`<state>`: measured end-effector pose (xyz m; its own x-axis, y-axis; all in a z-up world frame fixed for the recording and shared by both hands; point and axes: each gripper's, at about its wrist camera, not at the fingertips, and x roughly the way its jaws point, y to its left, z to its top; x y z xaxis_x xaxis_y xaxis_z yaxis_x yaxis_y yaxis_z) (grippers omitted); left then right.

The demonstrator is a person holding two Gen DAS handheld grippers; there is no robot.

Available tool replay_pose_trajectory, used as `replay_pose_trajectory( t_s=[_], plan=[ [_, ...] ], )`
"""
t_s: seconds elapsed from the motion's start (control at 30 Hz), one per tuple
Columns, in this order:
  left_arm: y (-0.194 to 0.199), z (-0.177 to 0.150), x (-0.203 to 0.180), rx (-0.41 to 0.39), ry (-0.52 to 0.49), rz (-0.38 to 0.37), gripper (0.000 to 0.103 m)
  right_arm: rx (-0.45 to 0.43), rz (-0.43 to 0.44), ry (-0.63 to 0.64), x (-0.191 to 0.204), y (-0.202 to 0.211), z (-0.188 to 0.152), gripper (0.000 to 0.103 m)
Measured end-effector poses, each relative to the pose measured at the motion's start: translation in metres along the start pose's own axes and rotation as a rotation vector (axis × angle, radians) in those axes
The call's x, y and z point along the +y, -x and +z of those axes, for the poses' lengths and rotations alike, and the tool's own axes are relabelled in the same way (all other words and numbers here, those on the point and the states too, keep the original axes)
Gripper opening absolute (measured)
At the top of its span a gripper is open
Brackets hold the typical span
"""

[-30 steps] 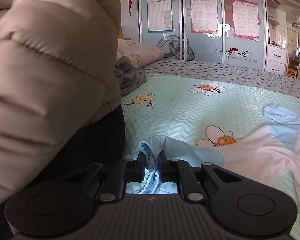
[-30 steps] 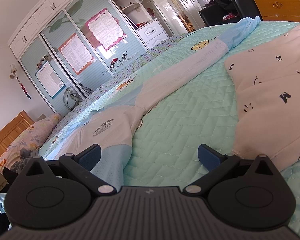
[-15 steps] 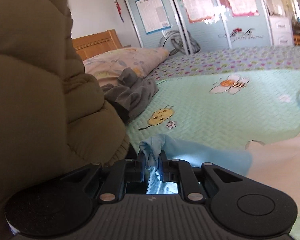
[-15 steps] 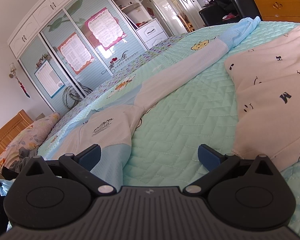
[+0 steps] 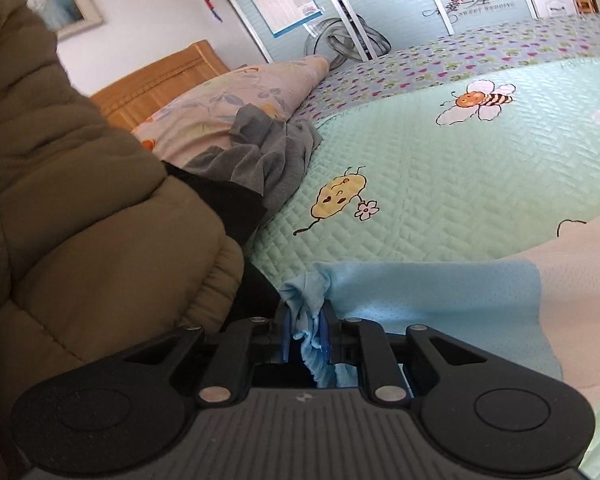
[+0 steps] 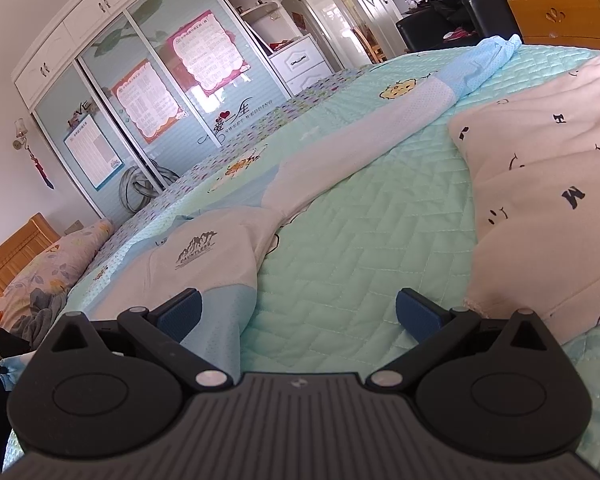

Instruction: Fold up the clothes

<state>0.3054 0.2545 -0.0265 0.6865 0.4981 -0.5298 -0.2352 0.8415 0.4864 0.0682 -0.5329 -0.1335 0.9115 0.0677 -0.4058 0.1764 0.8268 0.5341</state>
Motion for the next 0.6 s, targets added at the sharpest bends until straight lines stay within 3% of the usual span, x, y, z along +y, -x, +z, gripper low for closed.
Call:
replay_pose_trajectory(
  t_s=[0.23, 0.43, 0.53, 0.6],
  plan=[
    [-0.024, 0.023, 0.018, 0.051, 0.041, -0.056, 0.015, -0.001, -0.001, 0.002, 0.000, 0.000, -0.001, 0.103],
    [-0.061, 0.039, 0.001, 0.065, 0.013, -0.045, 0.018, -0.001, -0.002, 0.002, -0.001, 0.000, -0.001, 0.103],
    [-0.079, 0.040, -0.012, 0.104, -0.016, -0.028, 0.024, 0.000, -0.004, 0.004, -0.001, 0.000, 0.000, 0.103],
    [-0.091, 0.038, -0.025, 0.148, -0.067, 0.016, 0.033, 0.000, -0.006, 0.006, -0.001, 0.000, 0.000, 0.103]
  ],
)
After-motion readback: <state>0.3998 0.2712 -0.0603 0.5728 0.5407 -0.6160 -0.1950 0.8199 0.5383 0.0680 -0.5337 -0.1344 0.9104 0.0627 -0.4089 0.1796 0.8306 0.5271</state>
